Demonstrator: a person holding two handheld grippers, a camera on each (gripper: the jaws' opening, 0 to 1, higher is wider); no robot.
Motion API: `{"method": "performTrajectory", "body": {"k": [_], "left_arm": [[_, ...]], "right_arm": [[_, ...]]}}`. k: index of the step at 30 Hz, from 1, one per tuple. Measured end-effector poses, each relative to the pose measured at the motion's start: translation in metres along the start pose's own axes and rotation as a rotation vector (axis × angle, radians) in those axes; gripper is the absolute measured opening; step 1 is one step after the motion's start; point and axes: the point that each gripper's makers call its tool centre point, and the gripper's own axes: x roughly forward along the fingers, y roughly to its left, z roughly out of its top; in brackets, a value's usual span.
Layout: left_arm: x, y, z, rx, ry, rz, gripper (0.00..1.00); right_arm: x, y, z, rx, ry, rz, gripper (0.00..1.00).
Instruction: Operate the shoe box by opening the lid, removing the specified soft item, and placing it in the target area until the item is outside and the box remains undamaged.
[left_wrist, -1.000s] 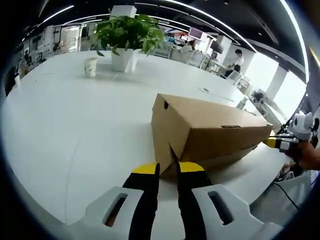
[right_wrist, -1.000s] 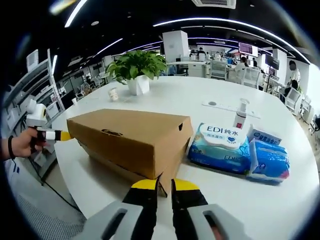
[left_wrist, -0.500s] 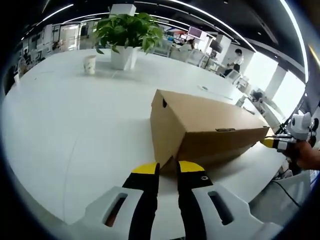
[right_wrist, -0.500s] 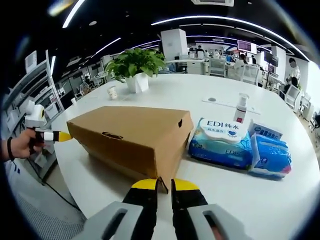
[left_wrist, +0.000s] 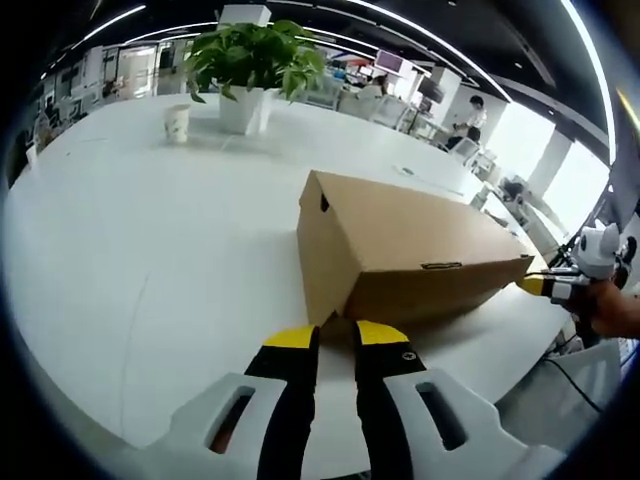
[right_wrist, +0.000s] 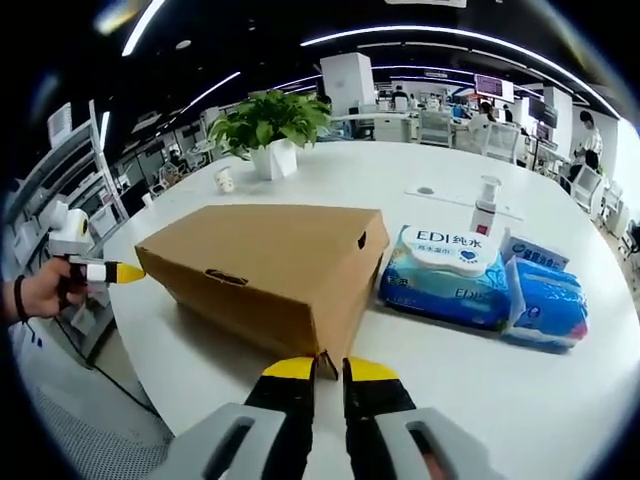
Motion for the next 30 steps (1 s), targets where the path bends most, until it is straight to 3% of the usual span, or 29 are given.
{"method": "performTrajectory", "body": {"k": [16, 20, 30], "left_arm": [[-0.010, -0.007, 0.006, 0.013, -0.010, -0.001, 0.14], [-0.016, -0.007, 0.011, 0.005, -0.026, 0.008, 0.18], [-0.022, -0.011, 0.033, 0.001, -0.069, 0.004, 0.29]], "right_arm": [[-0.007, -0.007, 0.000, -0.011, 0.002, 0.002, 0.11], [-0.012, -0.012, 0.008, -0.019, -0.018, 0.010, 0.20], [-0.019, -0.007, 0.036, 0.001, -0.085, 0.056, 0.28]]}}
